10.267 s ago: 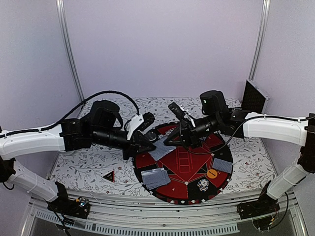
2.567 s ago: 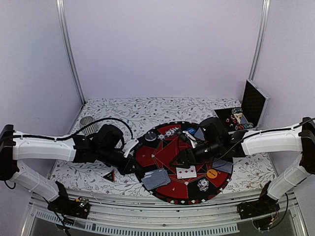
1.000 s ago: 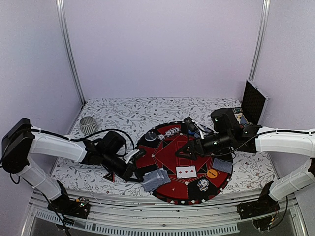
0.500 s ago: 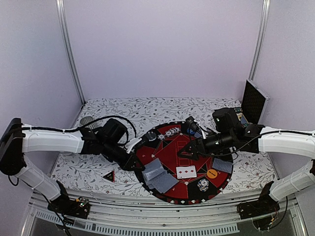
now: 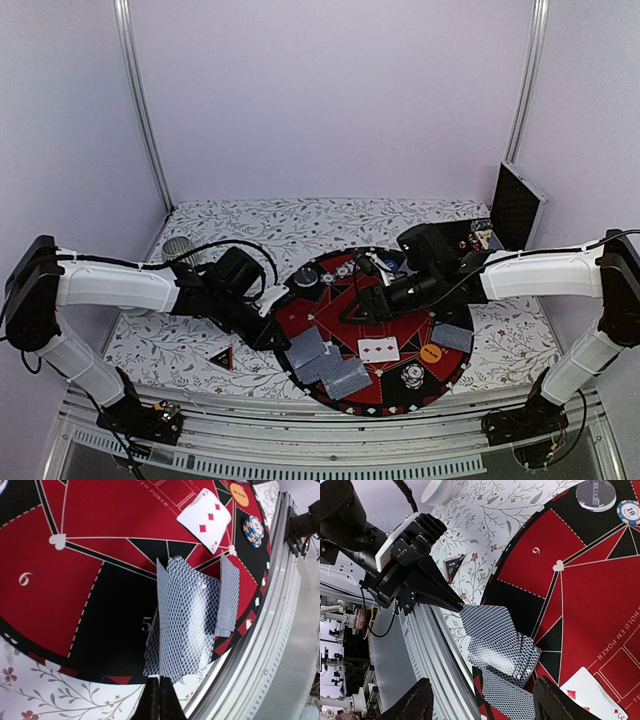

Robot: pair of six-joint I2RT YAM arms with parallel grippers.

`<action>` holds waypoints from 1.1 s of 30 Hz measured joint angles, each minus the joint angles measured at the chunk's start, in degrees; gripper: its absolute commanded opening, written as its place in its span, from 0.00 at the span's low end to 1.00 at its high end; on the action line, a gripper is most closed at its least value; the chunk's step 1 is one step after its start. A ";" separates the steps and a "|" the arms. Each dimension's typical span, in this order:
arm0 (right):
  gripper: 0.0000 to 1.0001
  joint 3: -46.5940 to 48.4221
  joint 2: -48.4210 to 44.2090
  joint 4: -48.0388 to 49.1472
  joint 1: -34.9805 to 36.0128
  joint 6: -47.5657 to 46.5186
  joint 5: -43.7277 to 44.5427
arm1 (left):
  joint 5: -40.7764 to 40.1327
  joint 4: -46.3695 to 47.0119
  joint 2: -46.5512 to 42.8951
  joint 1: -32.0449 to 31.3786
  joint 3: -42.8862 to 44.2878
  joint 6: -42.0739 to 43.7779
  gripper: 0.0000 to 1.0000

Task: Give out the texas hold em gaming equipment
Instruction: Pass from the left arm to the right

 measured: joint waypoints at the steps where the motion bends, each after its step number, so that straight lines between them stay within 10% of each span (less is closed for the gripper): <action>1: 0.70 0.42 0.39 0.09 0.11 0.00 -0.20 | -0.76 -0.15 -0.13 0.00 0.00 0.13 0.00; 8: 0.71 1.68 -1.07 0.44 0.11 -0.35 -1.31 | -7.67 0.55 -8.41 -1.22 0.90 3.02 0.00; 14: 0.77 0.55 -11.58 0.74 -5.79 0.13 -1.18 | -31.52 7.26 -9.88 -14.16 7.13 17.11 0.00; 25: 0.84 -3.54 -16.63 1.05 -10.86 5.18 -1.90 | -71.14 84.21 18.86 -31.21 -2.99 92.32 0.00; 33: 0.85 -4.59 -16.63 -0.17 -9.49 7.85 0.33 | -72.74 102.84 31.43 -34.38 2.01 118.97 0.00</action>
